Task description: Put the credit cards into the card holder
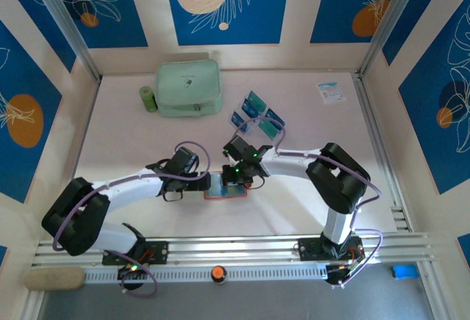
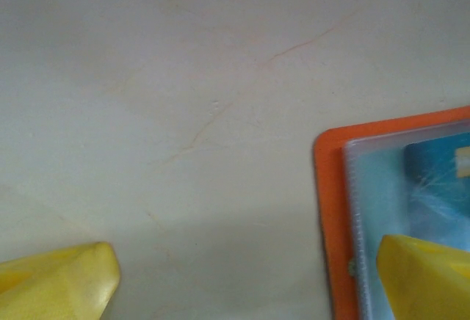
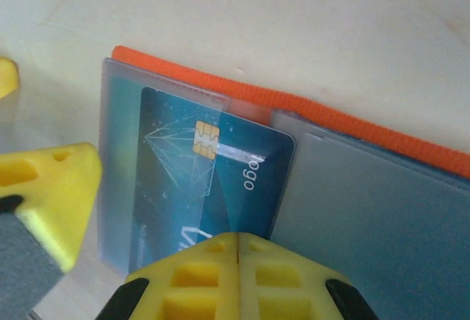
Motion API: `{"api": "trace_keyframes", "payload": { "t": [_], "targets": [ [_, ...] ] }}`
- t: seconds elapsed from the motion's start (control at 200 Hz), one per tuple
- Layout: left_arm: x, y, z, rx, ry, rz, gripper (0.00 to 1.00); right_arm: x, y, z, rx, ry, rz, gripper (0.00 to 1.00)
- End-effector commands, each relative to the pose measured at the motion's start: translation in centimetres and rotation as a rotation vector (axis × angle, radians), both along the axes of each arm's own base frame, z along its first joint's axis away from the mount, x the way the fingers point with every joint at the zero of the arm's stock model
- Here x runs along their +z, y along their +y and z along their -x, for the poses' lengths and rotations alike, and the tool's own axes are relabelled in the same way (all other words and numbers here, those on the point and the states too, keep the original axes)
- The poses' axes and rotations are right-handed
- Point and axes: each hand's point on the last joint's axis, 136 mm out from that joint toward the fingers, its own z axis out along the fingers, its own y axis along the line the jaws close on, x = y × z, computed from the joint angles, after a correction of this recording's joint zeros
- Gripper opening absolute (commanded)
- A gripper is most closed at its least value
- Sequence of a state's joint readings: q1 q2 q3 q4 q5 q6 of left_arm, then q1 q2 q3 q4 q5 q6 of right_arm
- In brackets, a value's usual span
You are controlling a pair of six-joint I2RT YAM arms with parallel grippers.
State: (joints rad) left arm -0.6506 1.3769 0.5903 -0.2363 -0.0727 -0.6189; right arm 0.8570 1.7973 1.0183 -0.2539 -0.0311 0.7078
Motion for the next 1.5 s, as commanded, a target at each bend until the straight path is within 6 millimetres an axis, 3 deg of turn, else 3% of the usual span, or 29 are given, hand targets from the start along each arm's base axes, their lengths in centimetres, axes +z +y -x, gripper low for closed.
{"api": "trace_keyframes", "payload": {
  "t": [0.0, 0.225, 0.485, 0.69, 1.495],
  "targets": [
    [-1.8, 0.7, 1.1, -0.016, 0.055, -0.05, 0.94, -0.6, 0.9, 0.7, 0.023, 0.036, 0.005, 0.0],
    [-1.6, 0.7, 1.1, -0.017, 0.051, -0.048, 0.94, 0.1, 1.7, 0.8, 0.031, 0.04, -0.013, 0.0],
    [0.5, 0.6, 0.5, -0.009, 0.014, -0.041, 0.94, 2.6, 0.0, 0.0, -0.009, -0.018, -0.027, 0.0],
    [1.6, 1.3, 0.2, -0.007, 0.008, -0.088, 0.95, 2.6, -0.5, -0.3, -0.017, -0.021, -0.025, 0.0],
    [-1.2, 3.1, 1.1, -0.001, 0.07, -0.214, 0.94, 0.7, 1.0, 0.4, 0.031, 0.025, -0.016, 0.0]
  ]
}}
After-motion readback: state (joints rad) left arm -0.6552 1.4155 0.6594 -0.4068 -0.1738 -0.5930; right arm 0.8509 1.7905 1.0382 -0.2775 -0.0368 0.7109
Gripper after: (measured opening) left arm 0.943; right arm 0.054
